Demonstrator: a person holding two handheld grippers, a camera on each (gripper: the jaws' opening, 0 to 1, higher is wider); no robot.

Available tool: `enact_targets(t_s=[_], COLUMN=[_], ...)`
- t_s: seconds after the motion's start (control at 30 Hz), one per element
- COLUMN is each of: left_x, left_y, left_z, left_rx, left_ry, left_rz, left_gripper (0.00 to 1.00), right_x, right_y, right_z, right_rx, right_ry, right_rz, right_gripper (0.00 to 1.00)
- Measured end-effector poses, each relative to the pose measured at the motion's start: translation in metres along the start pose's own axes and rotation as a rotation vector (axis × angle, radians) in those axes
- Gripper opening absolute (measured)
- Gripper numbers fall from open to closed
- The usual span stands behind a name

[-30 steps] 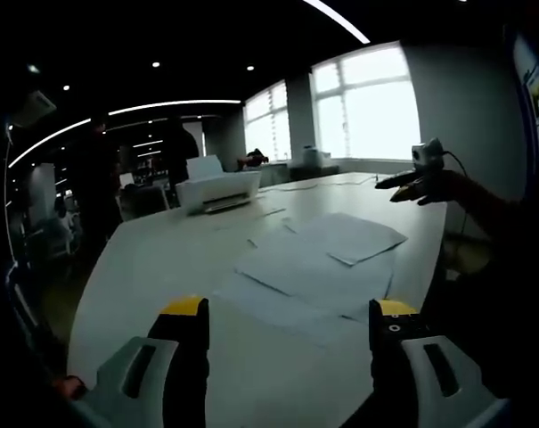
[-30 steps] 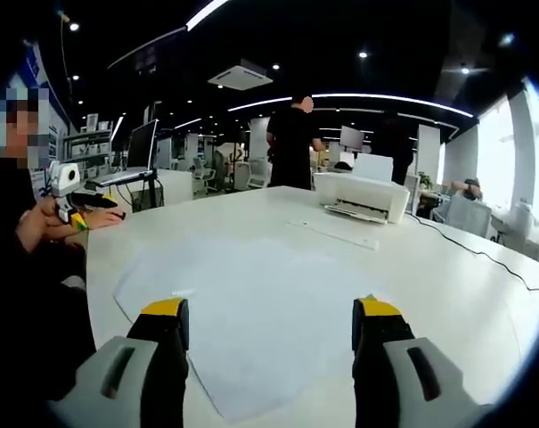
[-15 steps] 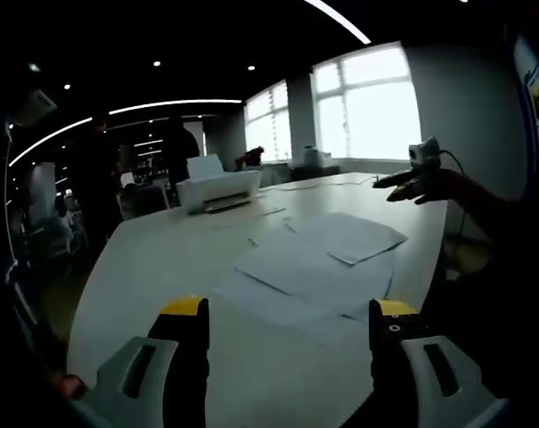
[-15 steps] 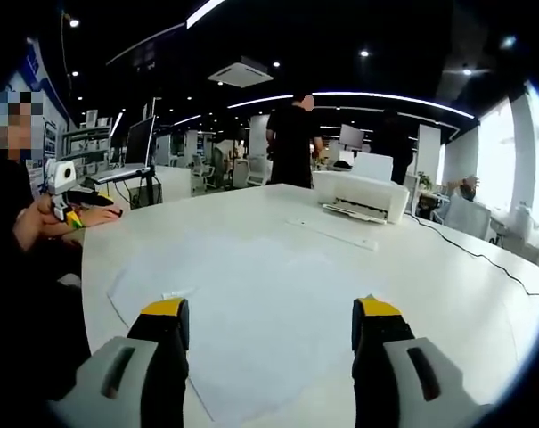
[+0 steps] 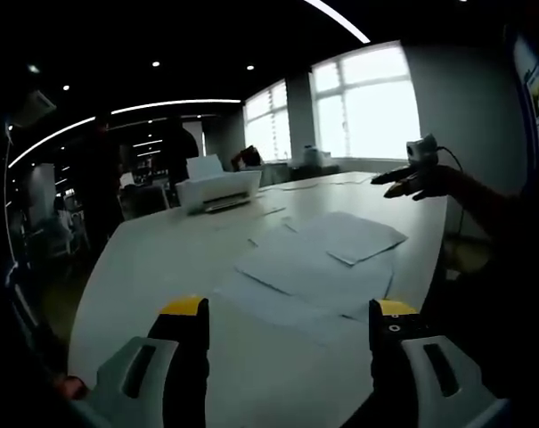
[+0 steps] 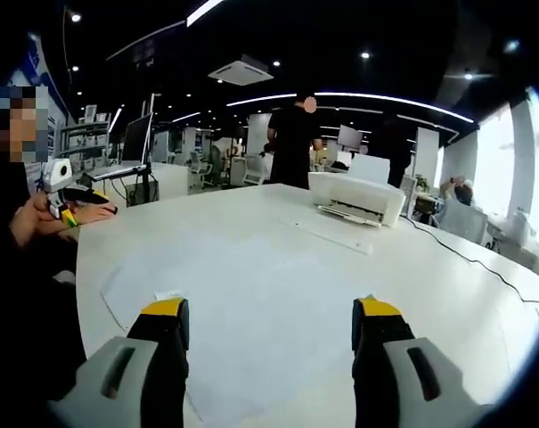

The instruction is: Organize the stack of printing papers by aligning and flattening the scattered papers on the table

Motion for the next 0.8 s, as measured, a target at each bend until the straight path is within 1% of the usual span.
enact_targets(t_s=[0.13, 0.3, 0.4, 0.57, 0.63, 0.8], left_x=[-0.001, -0.001, -0.001, -0.001, 0.000, 0.000], left_y=[-0.001, -0.001, -0.001, 0.001, 0.001, 0.002], left_z=[0.000, 0.001, 0.000, -0.001, -0.002, -0.003], left_rx=[-0.002, 0.000, -0.001, -0.004, -0.005, -0.009], left_ry=[0.001, 0.001, 0.001, 0.000, -0.001, -0.003], left_rz=[0.000, 0.002, 0.002, -0.001, -0.001, -0.001], left_gripper=[0.76, 0.76, 0.76, 0.76, 0.76, 0.76], right_x=[0.000, 0.000, 0.016, 0.027, 0.028, 0.018], right_y=[0.003, 0.005, 0.009, 0.014, 0.015, 0.014], right_z=[0.000, 0.002, 0.002, 0.001, 0.000, 0.002], right_rx=[-0.012, -0.012, -0.019, -0.025, -0.030, -0.032], right_ry=[-0.017, -0.025, -0.028, -0.018, -0.014, -0.018], right_rz=[-0.002, -0.001, -0.002, -0.008, -0.005, -0.001], right_gripper=[0.70, 0.70, 0.70, 0.70, 0.70, 0.70])
Point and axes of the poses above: the point that each gripper's makers call its tool centre point, and the gripper's own axes: y roughly forward along the fingers, x roughly to its right, z roughly out of its top, the point moved 2 cm from there along -y, roughly backward along the fingers, and after that the axes turned 6 degrees about -z, right-handed, at the moved point
